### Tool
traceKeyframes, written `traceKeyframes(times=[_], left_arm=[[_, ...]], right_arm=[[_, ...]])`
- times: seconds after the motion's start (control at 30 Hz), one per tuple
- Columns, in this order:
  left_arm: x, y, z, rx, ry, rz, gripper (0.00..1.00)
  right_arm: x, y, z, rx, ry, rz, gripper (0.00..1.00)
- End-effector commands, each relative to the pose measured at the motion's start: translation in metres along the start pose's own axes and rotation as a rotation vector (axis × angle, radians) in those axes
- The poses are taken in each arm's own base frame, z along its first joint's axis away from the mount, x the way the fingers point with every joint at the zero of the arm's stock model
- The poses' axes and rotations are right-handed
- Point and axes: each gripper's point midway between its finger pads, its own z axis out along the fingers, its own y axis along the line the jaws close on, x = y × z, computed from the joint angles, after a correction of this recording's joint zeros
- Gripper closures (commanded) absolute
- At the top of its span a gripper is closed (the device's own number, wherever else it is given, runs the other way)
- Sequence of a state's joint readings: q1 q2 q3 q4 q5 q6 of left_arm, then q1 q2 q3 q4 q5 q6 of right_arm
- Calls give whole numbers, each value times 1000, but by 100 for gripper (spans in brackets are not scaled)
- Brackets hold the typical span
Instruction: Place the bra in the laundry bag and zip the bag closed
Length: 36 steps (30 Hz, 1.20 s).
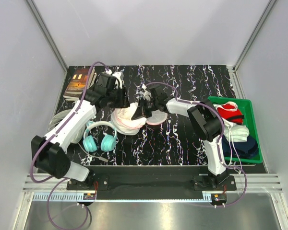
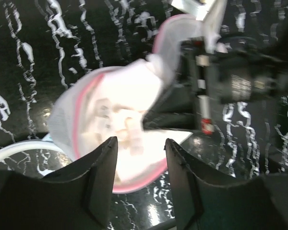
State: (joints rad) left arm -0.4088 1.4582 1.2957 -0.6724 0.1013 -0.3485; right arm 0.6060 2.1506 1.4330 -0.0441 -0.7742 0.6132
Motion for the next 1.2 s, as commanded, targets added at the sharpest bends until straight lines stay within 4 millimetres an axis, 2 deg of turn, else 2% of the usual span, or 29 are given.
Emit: traceKeyframes(times=[0.0, 0.1, 0.13, 0.2, 0.23, 0.27, 0.37, 0.43, 0.5, 0.57, 0.6, 0.63, 0.67, 0.77, 0.87, 1.0, 1.17], left_arm=[[-25, -46, -36, 151, -100, -4, 55], [-12, -52, -8, 185, -30, -47, 71], [-1, -46, 9, 165, 8, -62, 74], [-2, -40, 24, 159, -4, -120, 85], [7, -33, 35, 141, 16, -144, 88], [7, -27, 41, 126, 8, -179, 91], [10, -27, 55, 153, 8, -224, 92], [17, -15, 69, 102, 15, -236, 94], [24, -7, 79, 73, 23, -237, 94], [33, 2, 90, 46, 51, -244, 94], [40, 5, 93, 35, 66, -243, 95], [42, 8, 94, 24, 69, -242, 95], [43, 9, 94, 20, 67, -238, 95], [45, 11, 92, 18, 66, -228, 95], [46, 13, 90, 10, 63, -223, 95], [47, 11, 88, 22, 62, -216, 95], [43, 7, 79, 42, 49, -199, 95]], right_arm=[[-10, 1, 7, 0, -61, -14, 79], [-9, 4, -2, 28, -80, 37, 67], [-11, 3, -4, 49, -92, 40, 66], [-4, 1, -12, 96, -85, 81, 63], [-3, -3, -15, 124, -94, 93, 62], [-2, 0, -19, 128, -99, 97, 61], [4, -3, -25, 161, -115, 124, 54], [10, -10, -30, 196, -120, 145, 51], [13, -3, -37, 196, -126, 139, 49], [12, 0, -51, 238, -154, 129, 40], [19, -6, -60, 293, -150, 134, 36], [15, -10, -78, 357, -211, 122, 22], [16, -17, -89, 400, -236, 131, 15], [22, -43, -125, 507, -355, 257, 4], [29, -71, -148, 597, -447, 365, 3], [28, -96, -161, 700, -495, 340, 6], [25, -119, -154, 734, -465, 314, 12]])
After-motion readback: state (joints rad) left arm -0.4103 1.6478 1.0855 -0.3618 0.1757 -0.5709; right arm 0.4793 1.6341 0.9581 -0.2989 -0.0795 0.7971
